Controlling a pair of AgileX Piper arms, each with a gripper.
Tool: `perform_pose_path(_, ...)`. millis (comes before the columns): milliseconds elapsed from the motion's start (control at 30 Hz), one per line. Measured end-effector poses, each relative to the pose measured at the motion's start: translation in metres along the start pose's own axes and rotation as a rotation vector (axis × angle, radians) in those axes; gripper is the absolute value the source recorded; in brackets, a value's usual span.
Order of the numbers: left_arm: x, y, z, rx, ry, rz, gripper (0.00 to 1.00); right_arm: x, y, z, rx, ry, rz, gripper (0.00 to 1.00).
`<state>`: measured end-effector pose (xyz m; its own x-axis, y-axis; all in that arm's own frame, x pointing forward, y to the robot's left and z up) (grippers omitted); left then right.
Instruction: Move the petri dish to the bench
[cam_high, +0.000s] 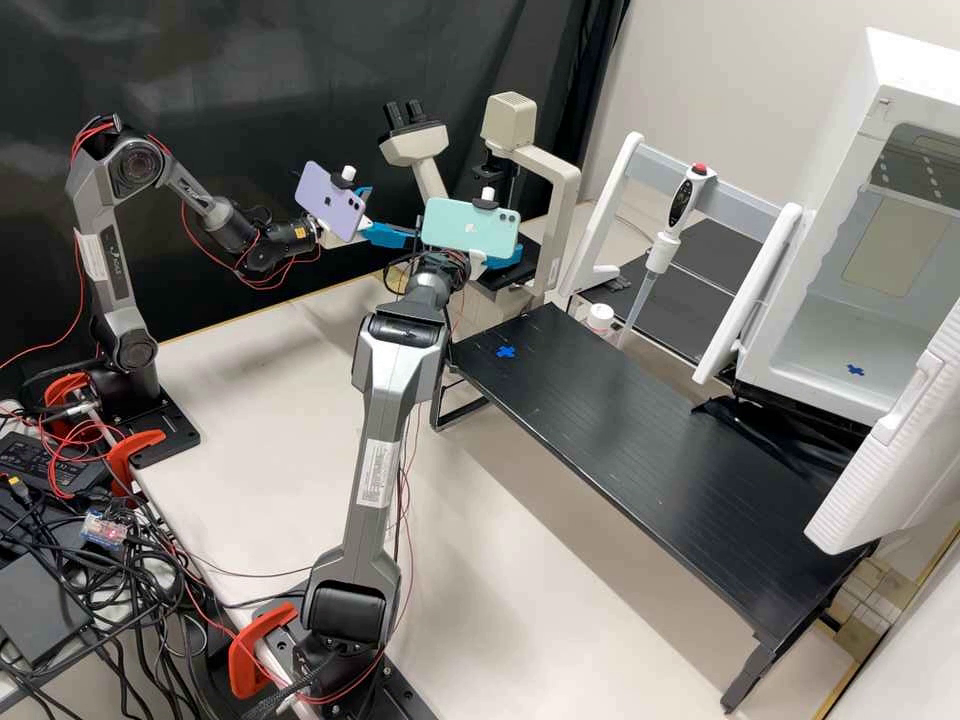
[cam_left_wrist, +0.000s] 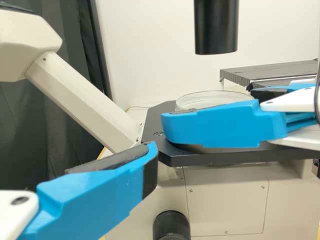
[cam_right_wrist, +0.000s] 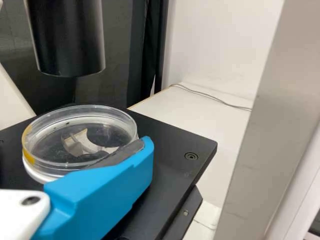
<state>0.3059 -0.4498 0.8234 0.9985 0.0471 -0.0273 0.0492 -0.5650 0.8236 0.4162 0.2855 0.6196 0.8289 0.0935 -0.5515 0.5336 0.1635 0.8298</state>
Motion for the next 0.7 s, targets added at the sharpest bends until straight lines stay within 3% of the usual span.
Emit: perform_pose_path(700,0.0000,0.0000,0.0000,0.000,0.000,0.000,1.00,0.0012,-0.0041,0.0032,0.000,-0.006,-0.013,0.00)
